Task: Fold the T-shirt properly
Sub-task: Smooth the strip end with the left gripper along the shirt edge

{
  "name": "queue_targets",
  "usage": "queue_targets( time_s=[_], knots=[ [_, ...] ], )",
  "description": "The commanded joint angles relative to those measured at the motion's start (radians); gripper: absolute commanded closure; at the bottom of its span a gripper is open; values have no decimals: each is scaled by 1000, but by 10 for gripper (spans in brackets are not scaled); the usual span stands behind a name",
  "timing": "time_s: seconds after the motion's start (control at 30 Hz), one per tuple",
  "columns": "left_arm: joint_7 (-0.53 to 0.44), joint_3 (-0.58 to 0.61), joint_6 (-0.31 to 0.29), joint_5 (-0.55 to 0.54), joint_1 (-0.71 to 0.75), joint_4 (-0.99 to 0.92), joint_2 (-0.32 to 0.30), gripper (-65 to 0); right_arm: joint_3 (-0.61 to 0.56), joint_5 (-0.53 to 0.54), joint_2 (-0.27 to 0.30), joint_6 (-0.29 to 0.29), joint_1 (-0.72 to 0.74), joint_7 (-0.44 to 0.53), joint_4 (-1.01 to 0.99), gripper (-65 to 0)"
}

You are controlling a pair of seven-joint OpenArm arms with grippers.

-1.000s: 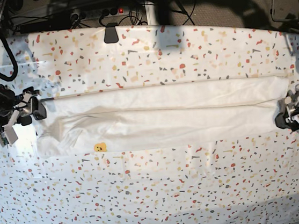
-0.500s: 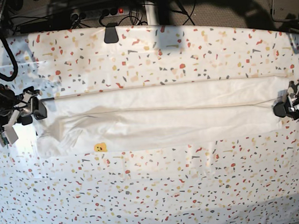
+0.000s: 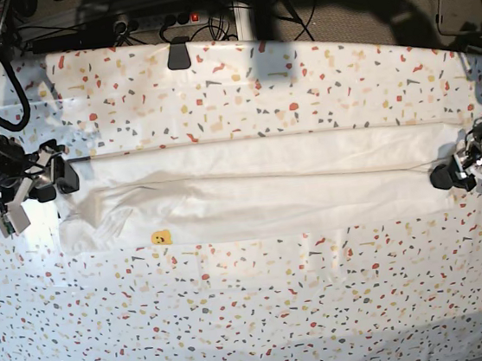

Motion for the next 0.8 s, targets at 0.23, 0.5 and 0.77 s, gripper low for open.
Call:
queue_targets(
  time_s=[0.23,0.5,0.77],
  knots=[
    [80,-1,-6,-81,-19,6,-3,-451,9,19,19,4,14,19,19,-304],
    [78,-1,-6,-80,-20,6,-3,-416,9,19,19,4,14,19,19,-304],
    [36,-1,-6,-90,-20,9,-3,0,9,19,19,4,14,18,19,-304]
  ],
)
